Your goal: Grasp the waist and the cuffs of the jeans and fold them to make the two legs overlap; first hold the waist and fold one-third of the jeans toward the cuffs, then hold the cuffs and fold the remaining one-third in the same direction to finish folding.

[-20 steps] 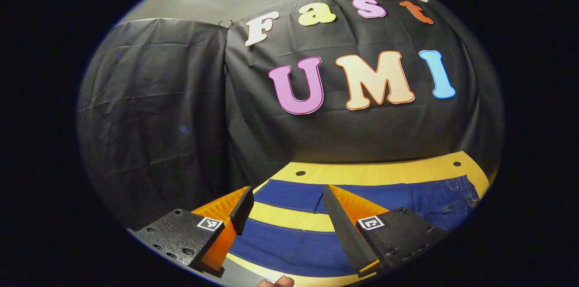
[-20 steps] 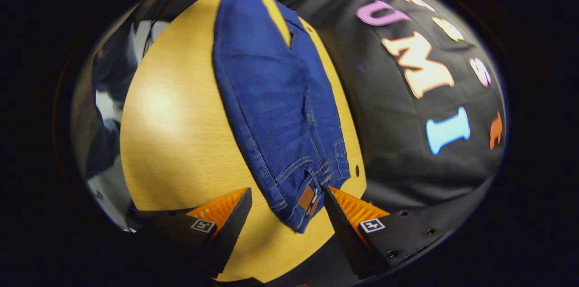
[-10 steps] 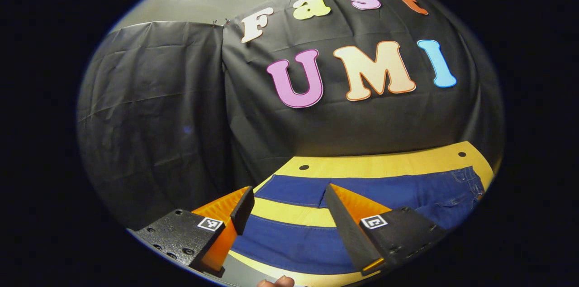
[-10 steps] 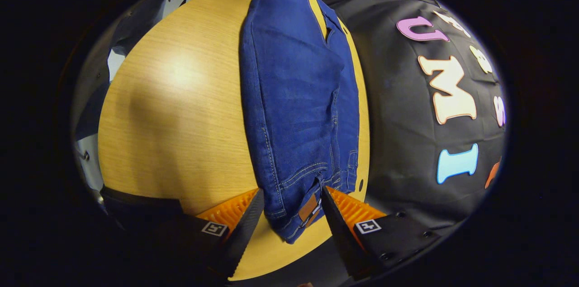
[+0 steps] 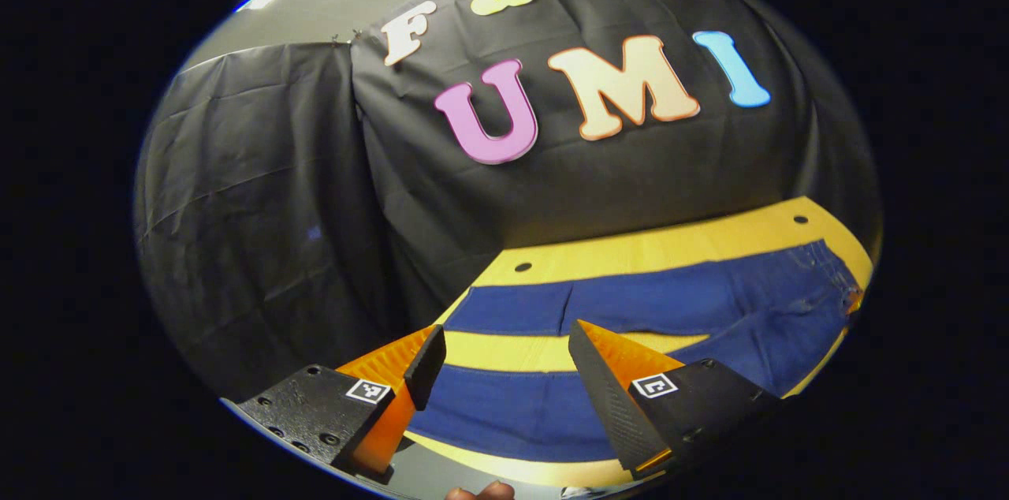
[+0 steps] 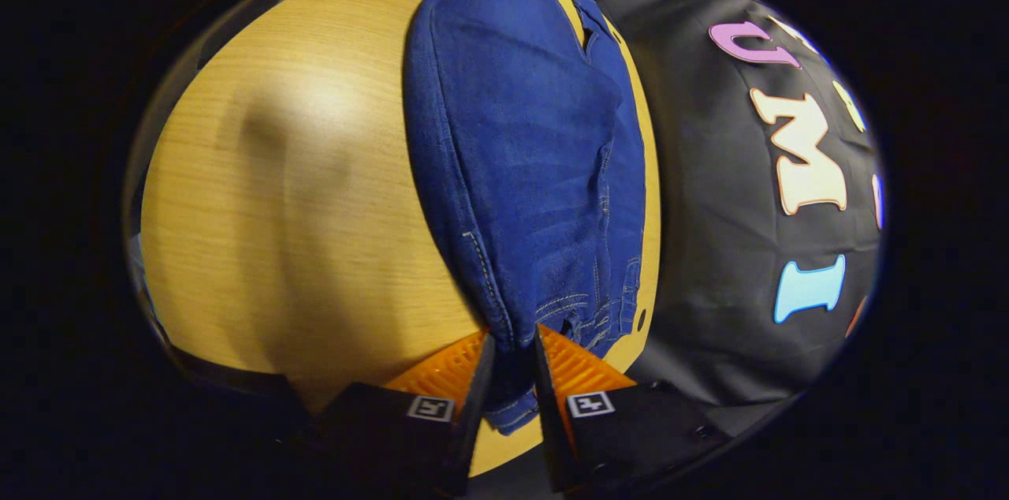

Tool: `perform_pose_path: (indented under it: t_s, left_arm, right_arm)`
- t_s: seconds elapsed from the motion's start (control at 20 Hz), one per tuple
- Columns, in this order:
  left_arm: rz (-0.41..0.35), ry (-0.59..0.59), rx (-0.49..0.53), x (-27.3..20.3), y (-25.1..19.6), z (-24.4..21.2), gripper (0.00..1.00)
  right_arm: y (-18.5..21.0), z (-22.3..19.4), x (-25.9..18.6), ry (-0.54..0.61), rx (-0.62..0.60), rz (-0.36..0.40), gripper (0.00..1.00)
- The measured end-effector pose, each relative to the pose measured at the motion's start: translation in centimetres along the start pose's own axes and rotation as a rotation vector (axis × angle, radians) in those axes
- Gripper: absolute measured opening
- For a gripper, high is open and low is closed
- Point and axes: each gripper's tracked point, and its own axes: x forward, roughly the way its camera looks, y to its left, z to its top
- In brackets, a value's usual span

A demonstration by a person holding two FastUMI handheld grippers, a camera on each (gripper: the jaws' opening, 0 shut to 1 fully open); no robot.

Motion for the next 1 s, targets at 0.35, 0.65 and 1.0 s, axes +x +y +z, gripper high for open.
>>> perform_pose_path:
  t_s: [0.35, 0.65, 1.0]
  left_arm:
    - [-0.018, 0.221, 0.518, 2.6, 9.7, -13.0, 0.94]
    - [-0.174, 0.297, 0.898, 5.3, 14.3, -19.8, 0.93]
    - [-0.356, 0.313, 1.158, 7.7, 15.0, -24.8, 0.93]
  right_arm:
    - [-0.8, 0.3, 0.4, 0.055, 0.088, -0.008, 0.07]
    - [-0.8, 0.1, 0.5, 0.151, 0.095, 0.001, 0.08]
    - [-0.8, 0.1, 0.5, 0.205, 0.096, -0.010, 0.08]
